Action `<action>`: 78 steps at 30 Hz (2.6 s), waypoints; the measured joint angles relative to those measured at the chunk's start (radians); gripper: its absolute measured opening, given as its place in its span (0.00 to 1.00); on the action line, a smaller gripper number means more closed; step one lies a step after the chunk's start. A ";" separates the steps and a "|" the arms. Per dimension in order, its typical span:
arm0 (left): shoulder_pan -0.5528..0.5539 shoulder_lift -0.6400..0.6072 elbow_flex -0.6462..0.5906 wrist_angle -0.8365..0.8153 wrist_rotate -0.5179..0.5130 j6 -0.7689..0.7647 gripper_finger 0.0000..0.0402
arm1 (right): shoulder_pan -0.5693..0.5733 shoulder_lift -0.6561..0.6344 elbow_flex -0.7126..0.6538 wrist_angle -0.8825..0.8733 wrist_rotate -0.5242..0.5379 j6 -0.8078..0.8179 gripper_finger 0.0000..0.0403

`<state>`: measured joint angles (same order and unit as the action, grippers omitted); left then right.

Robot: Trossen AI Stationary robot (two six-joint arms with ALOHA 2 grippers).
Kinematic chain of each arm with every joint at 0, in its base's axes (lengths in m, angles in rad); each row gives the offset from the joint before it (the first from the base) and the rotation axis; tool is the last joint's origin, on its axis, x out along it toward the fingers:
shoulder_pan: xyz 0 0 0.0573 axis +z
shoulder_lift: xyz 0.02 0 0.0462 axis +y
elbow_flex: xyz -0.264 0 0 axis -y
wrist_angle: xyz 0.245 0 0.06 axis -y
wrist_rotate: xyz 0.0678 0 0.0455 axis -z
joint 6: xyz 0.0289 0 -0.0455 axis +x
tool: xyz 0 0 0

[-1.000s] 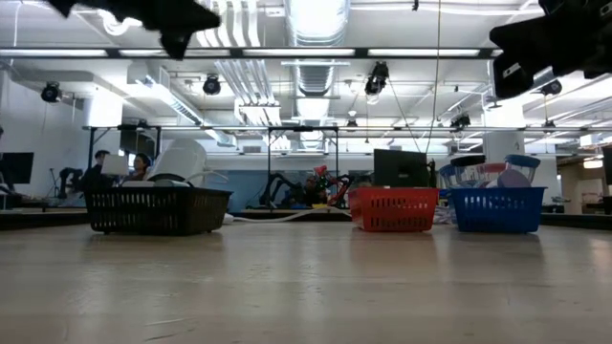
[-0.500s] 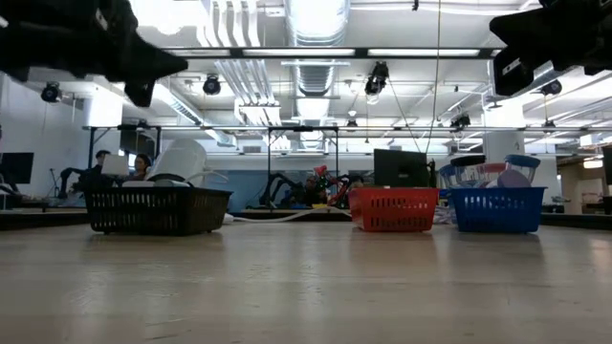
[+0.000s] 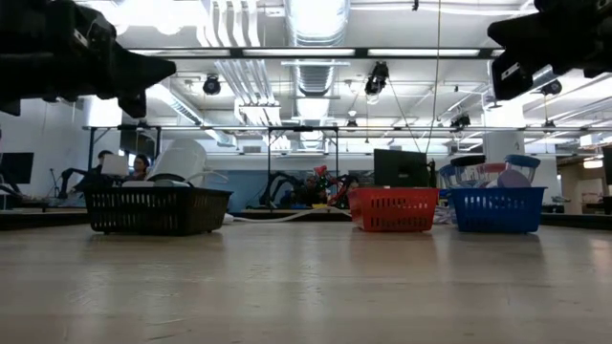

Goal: Pick & Place Office items
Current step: Put the black white digital clock into the black bin

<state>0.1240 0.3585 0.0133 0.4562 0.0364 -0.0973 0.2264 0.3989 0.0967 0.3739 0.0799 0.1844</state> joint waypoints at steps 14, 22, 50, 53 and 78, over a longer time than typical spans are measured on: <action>0.000 -0.018 -0.007 -0.050 0.017 0.061 0.01 | 0.000 0.101 -0.015 -0.001 0.000 -0.004 0.02; 0.000 -0.044 -0.007 -0.077 0.023 0.086 0.02 | 0.001 0.164 -0.024 0.002 0.023 -0.008 0.02; -0.001 -0.045 0.005 -0.081 0.024 0.130 0.02 | 0.497 1.039 1.055 -1.087 0.257 0.115 0.11; -0.001 -0.045 0.005 -0.082 0.024 0.151 0.03 | 0.496 1.123 1.109 -1.110 0.132 0.137 0.20; -0.001 -0.044 -0.003 -0.090 0.034 0.198 0.02 | 0.522 1.232 0.878 -0.917 0.000 0.146 0.72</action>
<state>0.1234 0.3149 0.0105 0.3660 0.0708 0.1003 0.7489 1.6307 0.9742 -0.5429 0.0795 0.3302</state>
